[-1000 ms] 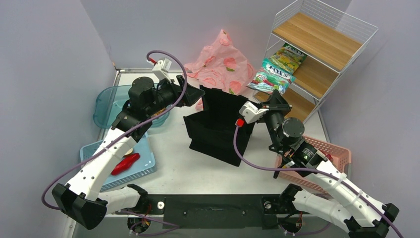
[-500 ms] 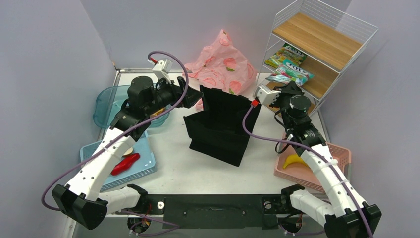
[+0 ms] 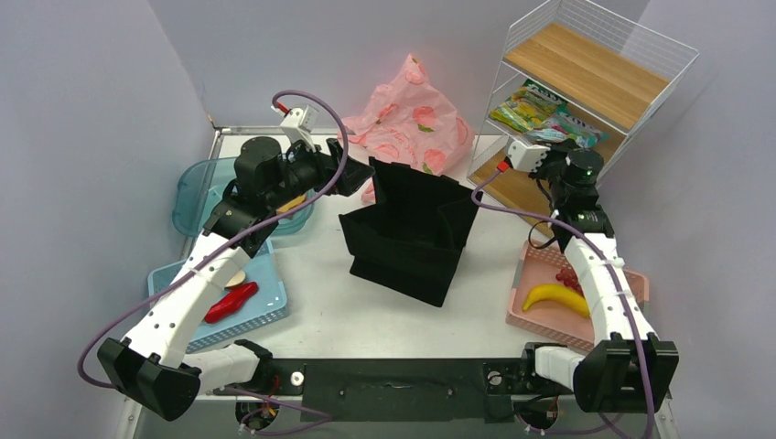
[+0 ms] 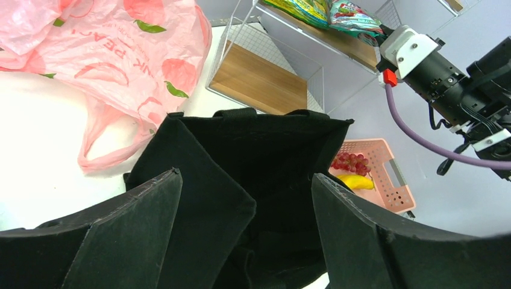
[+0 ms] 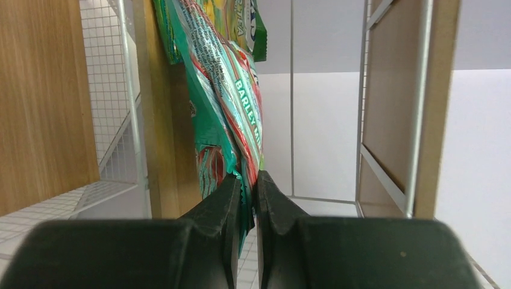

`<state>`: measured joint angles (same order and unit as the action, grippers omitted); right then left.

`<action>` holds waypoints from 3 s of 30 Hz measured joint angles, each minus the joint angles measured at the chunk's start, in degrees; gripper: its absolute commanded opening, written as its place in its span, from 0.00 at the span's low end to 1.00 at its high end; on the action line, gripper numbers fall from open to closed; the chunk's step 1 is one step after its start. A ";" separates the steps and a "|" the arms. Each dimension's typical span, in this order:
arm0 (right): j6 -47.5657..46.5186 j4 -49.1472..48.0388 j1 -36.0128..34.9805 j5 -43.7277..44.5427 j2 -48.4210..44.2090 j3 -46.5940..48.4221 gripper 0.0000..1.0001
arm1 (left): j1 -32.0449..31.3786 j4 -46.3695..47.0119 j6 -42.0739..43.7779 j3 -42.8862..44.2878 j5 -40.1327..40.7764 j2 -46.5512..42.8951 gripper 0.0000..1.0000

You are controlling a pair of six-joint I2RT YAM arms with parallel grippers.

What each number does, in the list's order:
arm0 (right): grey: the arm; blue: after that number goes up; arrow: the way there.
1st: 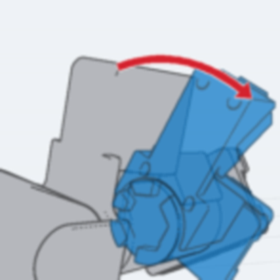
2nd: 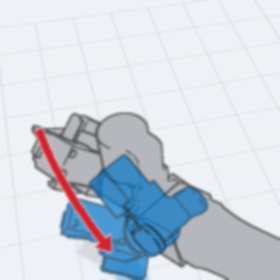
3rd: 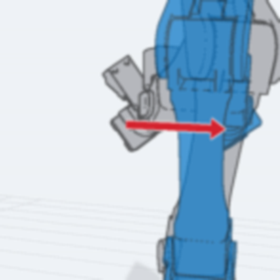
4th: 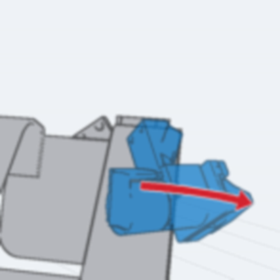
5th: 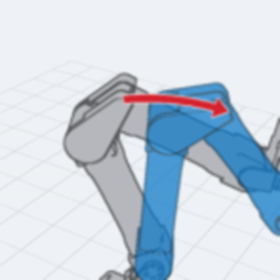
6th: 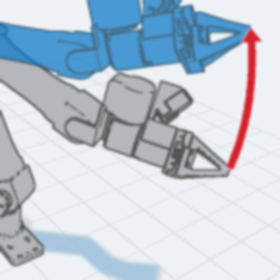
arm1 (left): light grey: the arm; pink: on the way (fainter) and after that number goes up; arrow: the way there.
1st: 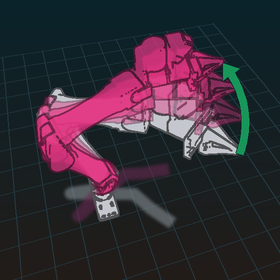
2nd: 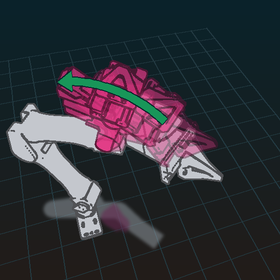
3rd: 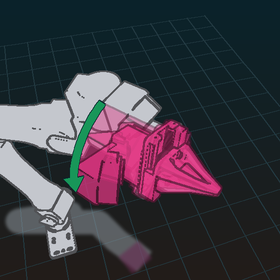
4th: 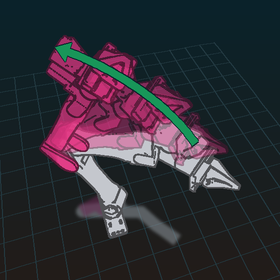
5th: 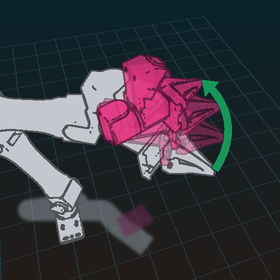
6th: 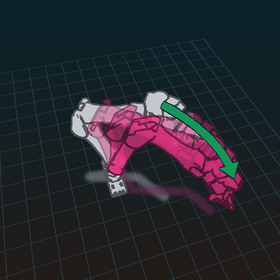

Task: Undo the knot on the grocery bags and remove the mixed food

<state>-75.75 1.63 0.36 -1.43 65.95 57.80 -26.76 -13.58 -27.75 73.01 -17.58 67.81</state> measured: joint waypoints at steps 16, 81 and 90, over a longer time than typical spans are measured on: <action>-0.76 6.45 7.13 -5.35 8.26 8.81 0.32 | 0.68 0.02 -0.02 0.04 -0.39 0.26 0.78; 48.15 22.10 -17.62 -15.43 21.00 37.81 0.57 | 6.27 -1.73 10.45 -1.86 -5.66 0.37 0.78; 51.25 15.72 -18.23 -6.95 41.77 50.23 0.58 | 7.89 -3.65 10.88 -3.93 -5.77 0.37 0.78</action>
<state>-24.49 17.34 -17.87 -8.38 107.72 108.03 -18.87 -17.23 -16.86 69.08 -23.35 68.18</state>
